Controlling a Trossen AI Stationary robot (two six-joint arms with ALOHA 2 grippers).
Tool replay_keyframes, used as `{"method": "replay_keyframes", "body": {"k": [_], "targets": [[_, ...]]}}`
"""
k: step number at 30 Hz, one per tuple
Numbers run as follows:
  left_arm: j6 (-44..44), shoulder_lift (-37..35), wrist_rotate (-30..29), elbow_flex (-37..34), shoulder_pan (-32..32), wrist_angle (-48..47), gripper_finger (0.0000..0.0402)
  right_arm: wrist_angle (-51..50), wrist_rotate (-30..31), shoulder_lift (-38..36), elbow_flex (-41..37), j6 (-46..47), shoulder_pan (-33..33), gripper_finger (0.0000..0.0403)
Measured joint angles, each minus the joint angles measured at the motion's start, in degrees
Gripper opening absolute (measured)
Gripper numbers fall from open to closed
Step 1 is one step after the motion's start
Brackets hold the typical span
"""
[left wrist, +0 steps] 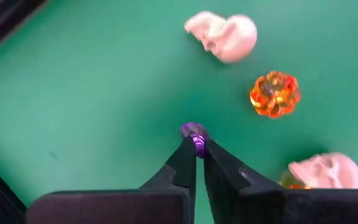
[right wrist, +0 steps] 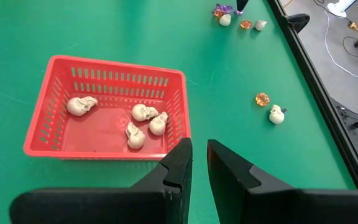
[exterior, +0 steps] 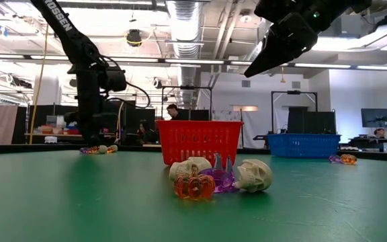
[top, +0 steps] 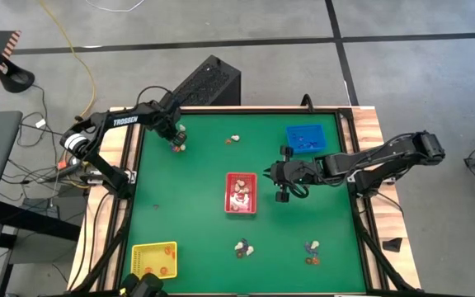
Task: Sort Halloween decoration
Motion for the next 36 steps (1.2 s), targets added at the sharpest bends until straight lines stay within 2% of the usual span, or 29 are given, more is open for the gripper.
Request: {"method": "replay_keyframes", "body": {"k": [8,14,19,24,26,30,36], "targets": [[1.33,-0.05,2.63,1.00,-0.72,1.24,0.0001,-0.21,-0.01,0.00,0.00,0.89,0.11,0.0081],[0.82,-1.56,7.94,4.16,-6.60,3.32,0.0000,-3.24,0.30,-0.07,0.00,1.21,0.15,0.0081],[-2.97,-1.12,13.20,5.02,-16.82,17.38,0.0000,-2.57,0.48,-0.08,0.02,1.27,-0.51,0.0081],[-5.72,5.58,14.33,6.90,-27.96,37.21,0.0000,-2.73,4.35,-0.15,1.70,1.31,-1.20,0.0081],[-5.55,10.58,14.53,11.61,-31.16,39.20,0.0000,-2.84,6.92,-0.15,2.21,1.32,-1.11,0.0081],[-0.23,22.17,15.51,26.33,-34.92,37.57,0.0000,-3.48,9.70,-0.84,2.85,1.30,-0.94,0.0081],[5.91,38.44,15.19,51.88,-35.81,30.83,0.0000,-8.61,10.09,-6.66,2.91,5.02,0.50,0.0081]]}}
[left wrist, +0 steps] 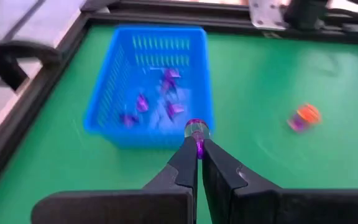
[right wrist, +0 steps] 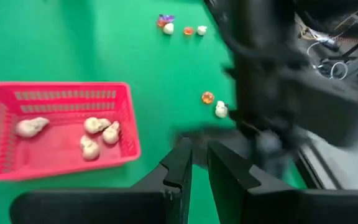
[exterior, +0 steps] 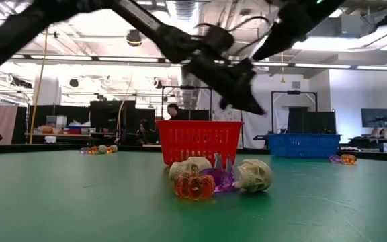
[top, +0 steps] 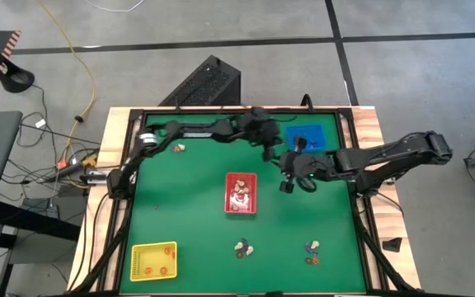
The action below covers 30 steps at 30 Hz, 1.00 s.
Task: Sort Halloween decoration
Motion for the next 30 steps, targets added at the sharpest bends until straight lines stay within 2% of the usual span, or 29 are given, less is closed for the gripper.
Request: {"method": "replay_keyframes", "body": {"k": [4,8,11,15,21,26,30], "targets": [[1.87,9.57,-3.16,15.17,0.42,-5.29,0.0000,-6.11,3.78,-5.03,0.00,5.46,2.36,0.0081],[1.57,17.14,-4.15,27.71,0.94,-10.62,0.0000,-13.40,13.93,-9.27,-0.12,12.88,5.41,0.0081],[1.42,20.53,-4.26,33.73,1.10,-12.66,0.0000,-17.75,21.60,-11.92,-0.98,17.85,7.17,0.0081],[3.16,21.23,-6.38,34.39,1.04,-12.59,0.0009,-20.45,25.81,-14.05,-2.27,21.70,7.87,0.0081],[3.99,21.09,-6.98,34.61,1.04,-14.70,0.0074,-19.93,26.07,-14.32,-2.64,21.90,7.80,0.0081],[4.73,18.15,-10.15,34.59,1.08,-22.12,0.0121,-19.96,26.07,-14.32,-2.64,21.90,7.77,0.0081],[10.30,11.37,-16.03,34.57,0.93,-32.40,0.0134,-19.96,26.07,-14.30,-2.64,21.88,7.78,0.0081]]}}
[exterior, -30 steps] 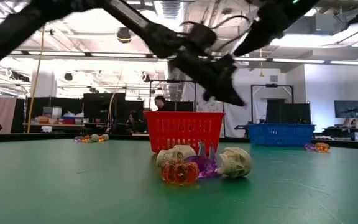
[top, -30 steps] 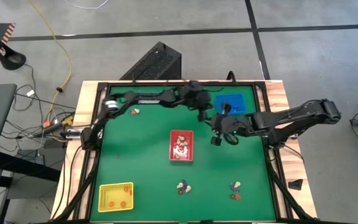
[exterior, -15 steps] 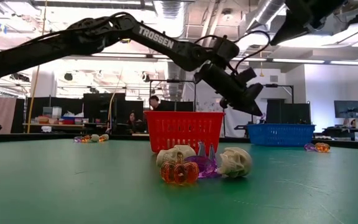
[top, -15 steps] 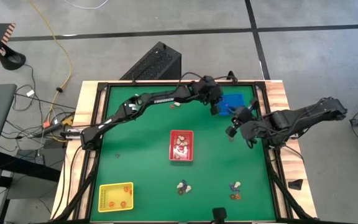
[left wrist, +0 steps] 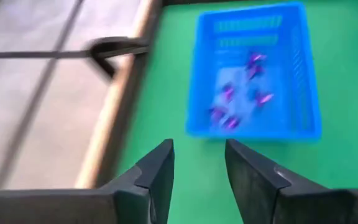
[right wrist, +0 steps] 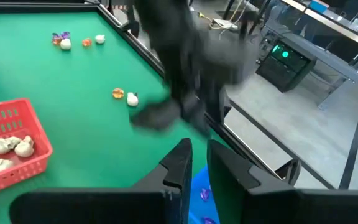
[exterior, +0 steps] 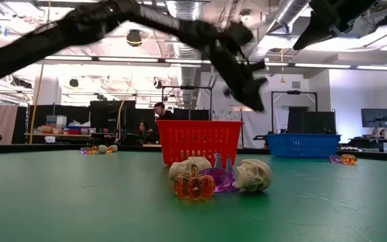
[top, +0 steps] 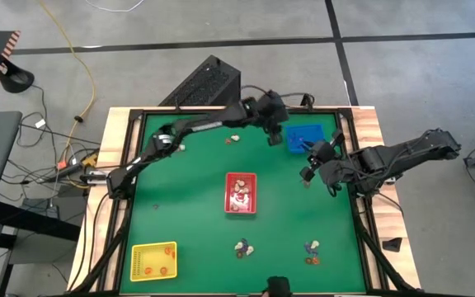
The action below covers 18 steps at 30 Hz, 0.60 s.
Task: Sort Halloween decoration
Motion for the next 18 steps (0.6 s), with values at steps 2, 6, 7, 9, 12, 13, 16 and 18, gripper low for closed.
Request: {"method": "replay_keyframes", "body": {"k": [2,6,7,9,12,13,16,18], "targets": [[2.13,-5.20,-4.72,0.01,-0.37,-6.56,0.0134,-0.02,-0.04,0.00,0.00,0.00,0.00,0.0081],[1.93,-12.79,-10.81,0.05,-0.75,-20.85,0.0130,-0.10,-1.18,0.15,0.00,0.00,0.01,0.0081],[0.88,-13.92,-10.80,-0.14,-0.80,-25.01,0.0128,-0.04,-1.22,0.32,0.00,0.00,0.04,0.0081],[-1.65,-15.20,-10.00,-0.39,-1.15,-31.94,0.0127,-0.02,-1.62,0.67,-0.02,0.01,0.17,0.0081],[-5.38,-17.80,-4.47,-0.28,-1.94,-40.55,0.0126,0.79,-3.18,1.53,-0.02,0.01,0.02,0.0081],[-6.28,-18.45,-2.16,-0.14,-2.46,-42.92,0.0126,1.19,-4.02,1.63,-0.02,-0.04,0.02,0.0081],[-8.34,-18.36,2.00,-1.21,-5.40,-48.07,0.0126,3.43,-5.80,2.19,0.00,-0.19,0.03,0.0081],[-9.63,-17.72,2.29,-2.56,-8.77,-49.82,0.0126,4.82,-7.36,2.34,0.00,-0.52,0.51,0.0081]]}}
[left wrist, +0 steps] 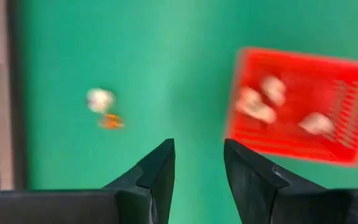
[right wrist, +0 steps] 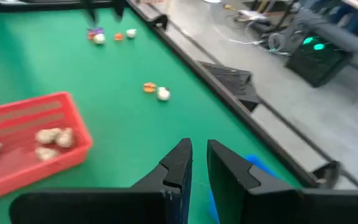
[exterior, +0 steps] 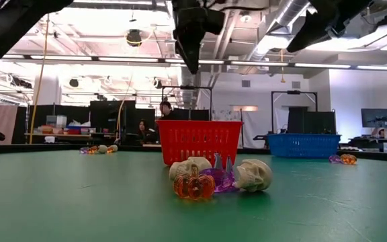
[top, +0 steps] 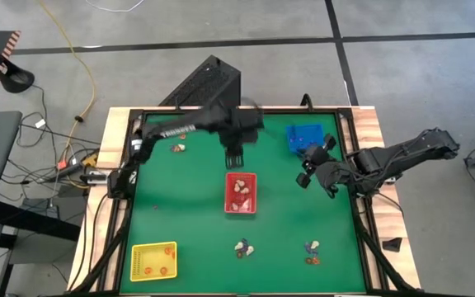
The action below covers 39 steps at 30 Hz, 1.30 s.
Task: Sort Halloween decoration
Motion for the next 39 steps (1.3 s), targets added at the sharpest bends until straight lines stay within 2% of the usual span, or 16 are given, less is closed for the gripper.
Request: {"method": "replay_keyframes", "body": {"k": [6,10,13,17,19,21,24,27,34,39], "targets": [[-4.41,-0.68,-3.85,-2.37,-13.37,-2.29,0.0126,3.04,-4.26,0.19,0.02,-0.96,2.26,0.0081],[-4.57,-0.71,-5.49,-3.68,-23.87,2.33,0.0126,3.44,-4.68,0.19,0.09,-1.07,4.67,0.0081],[-3.88,-0.69,-6.23,-7.11,-31.30,12.83,0.0125,3.63,-4.75,0.17,0.22,-1.07,6.51,0.0081],[0.97,-0.34,-10.74,-17.95,-37.44,30.47,0.0125,3.70,-5.70,0.19,0.22,-1.05,8.91,0.0081],[2.40,-0.25,-11.46,-23.77,-38.02,38.96,0.0125,4.14,-5.79,0.17,0.24,-1.05,9.95,0.0081],[2.34,-0.24,-11.11,-28.25,-37.33,43.22,0.0125,4.25,-5.79,0.17,0.24,-1.12,10.80,0.0081],[1.71,-0.24,-7.52,-33.35,-35.37,48.61,0.0125,4.21,-5.82,0.17,0.24,-1.19,11.31,0.0081],[1.33,-0.20,-3.76,-35.25,-33.73,49.87,0.0125,4.36,-5.82,0.17,0.26,-0.68,11.34,0.0081],[-1.07,-0.20,0.48,-39.48,-32.36,50.12,0.0125,4.62,-5.82,0.17,0.26,-0.92,11.26,0.0081],[-1.88,-0.20,0.63,-42.63,-32.44,54.03,0.0125,4.58,-5.80,0.17,0.26,-1.09,11.23,0.0081]]}}
